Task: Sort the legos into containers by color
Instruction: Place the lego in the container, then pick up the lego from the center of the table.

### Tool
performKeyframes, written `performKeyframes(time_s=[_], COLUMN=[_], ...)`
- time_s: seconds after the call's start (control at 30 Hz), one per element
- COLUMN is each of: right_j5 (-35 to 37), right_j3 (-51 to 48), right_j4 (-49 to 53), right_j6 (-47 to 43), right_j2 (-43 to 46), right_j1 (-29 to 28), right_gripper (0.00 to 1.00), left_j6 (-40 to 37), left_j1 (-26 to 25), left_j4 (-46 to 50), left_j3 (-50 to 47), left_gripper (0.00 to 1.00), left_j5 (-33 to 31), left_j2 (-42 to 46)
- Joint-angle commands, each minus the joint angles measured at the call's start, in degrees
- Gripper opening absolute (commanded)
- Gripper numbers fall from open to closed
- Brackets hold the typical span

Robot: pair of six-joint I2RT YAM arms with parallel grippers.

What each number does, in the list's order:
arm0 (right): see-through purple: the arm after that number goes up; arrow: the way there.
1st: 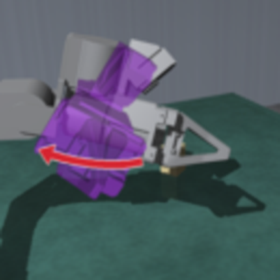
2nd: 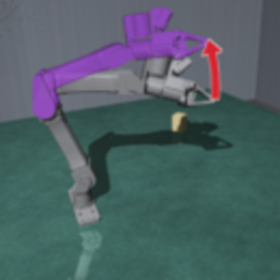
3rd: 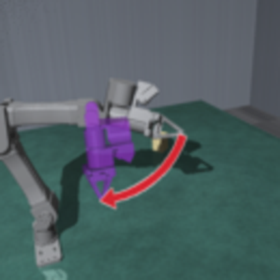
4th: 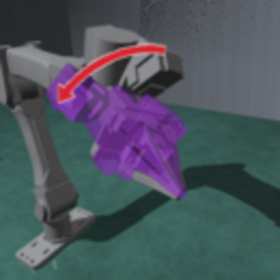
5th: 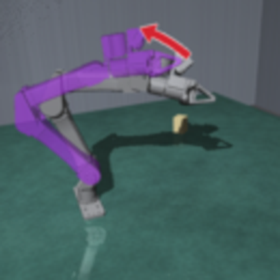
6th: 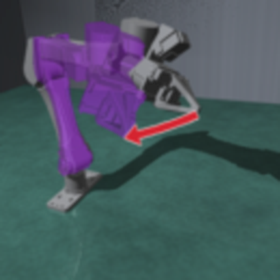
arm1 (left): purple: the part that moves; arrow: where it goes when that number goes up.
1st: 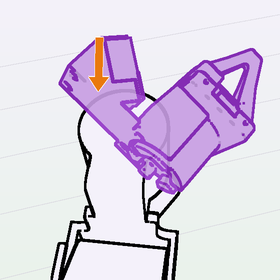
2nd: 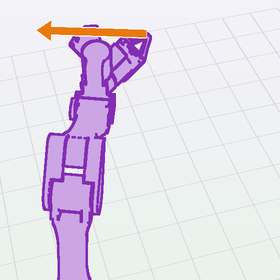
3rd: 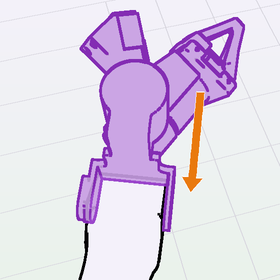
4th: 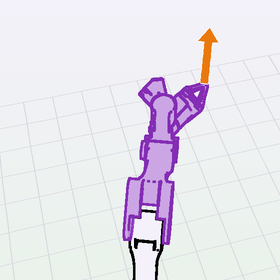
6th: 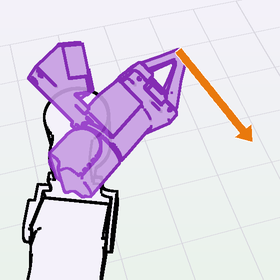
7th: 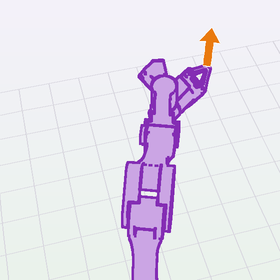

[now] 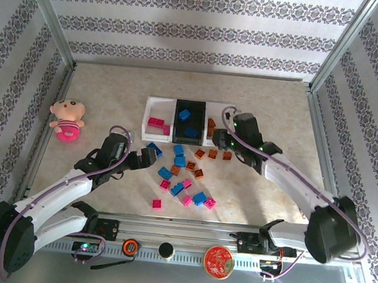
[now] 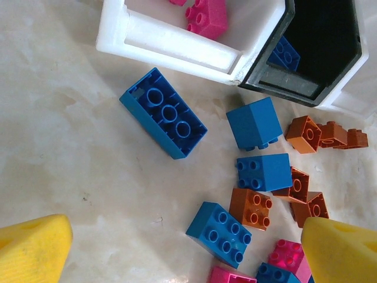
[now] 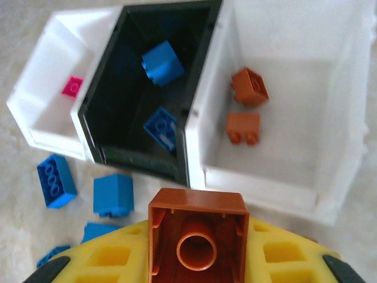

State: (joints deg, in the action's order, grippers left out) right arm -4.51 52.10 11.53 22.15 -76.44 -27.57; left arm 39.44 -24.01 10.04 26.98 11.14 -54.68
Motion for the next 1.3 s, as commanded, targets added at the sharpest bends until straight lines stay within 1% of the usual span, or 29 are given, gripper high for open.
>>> performKeyframes(time_s=[0.0,0.17,0.23,0.27,0.33,0.4,0.43,0.5,0.67,0.8,0.93,1.07,1.2,1.27], right_j5=[2.3,3.5,4.1,4.2,4.1,3.5,3.5,3.1,1.8,1.6,1.4,1.3,1.6,1.6], right_j3=[5.3,11.9,13.7,14.5,16.1,17.8,18.2,18.2,12.9,7.5,3.0,0.2,-0.6,-0.9], right_j4=[-0.5,-0.7,-0.7,-0.6,-0.1,0.8,1.0,1.0,-1.1,-2.6,-3.8,-4.3,-4.1,-4.1], right_j6=[-2.2,-1.9,-1.6,-1.4,-1.3,-1.2,-1.3,-1.2,-0.5,0.2,1.0,1.1,0.8,0.8], right_j2=[-7.7,-17.4,-19.6,-20.9,-22.7,-24.2,-24.4,-23.3,-16.7,-12.0,-8.3,-4.7,-2.6,-2.0], right_j1=[1.4,3.4,3.8,4.1,4.4,4.6,4.5,4.5,3.5,2.5,2.3,2.3,2.4,2.4], right_gripper=[0.29,0.29,0.29,0.31,0.41,0.56,0.59,0.63,0.64,0.64,0.65,0.65,0.64,0.64], left_j6=[-1.5,-1.5,-1.8,-2.0,-2.5,-2.6,-2.6,-2.6,-4.3,-4.4,-3.7,-1.9,0.0,0.3], left_j1=[-0.6,-0.5,-0.4,-0.5,-0.5,-0.5,-0.5,-0.5,-0.9,-2.1,-3.3,-4.8,-6.5,-7.6], left_j4=[2.1,2.3,2.5,2.8,2.7,2.0,1.5,0.3,-1.2,-2.3,-3.7,-4.2,-5.8,-6.2], left_j3=[2.4,2.9,3.3,3.5,4.2,4.7,4.9,5.6,9.1,11.9,14.4,17.4,19.1,19.9], left_gripper=[1.0,1.0,1.0,1.0,0.99,0.98,0.98,0.97,0.97,0.95,0.88,0.88,0.89,0.88], left_j5=[-1.3,-1.4,-1.7,-2.0,-2.2,-2.2,-2.0,-1.6,-1.6,-5.8,-9.7,-13.8,-18.0,-20.5], left_j2=[0.7,0.4,-0.3,-0.9,-2.2,-3.9,-4.6,-6.6,-13.1,-19.3,-25.0,-31.0,-34.8,-36.5])
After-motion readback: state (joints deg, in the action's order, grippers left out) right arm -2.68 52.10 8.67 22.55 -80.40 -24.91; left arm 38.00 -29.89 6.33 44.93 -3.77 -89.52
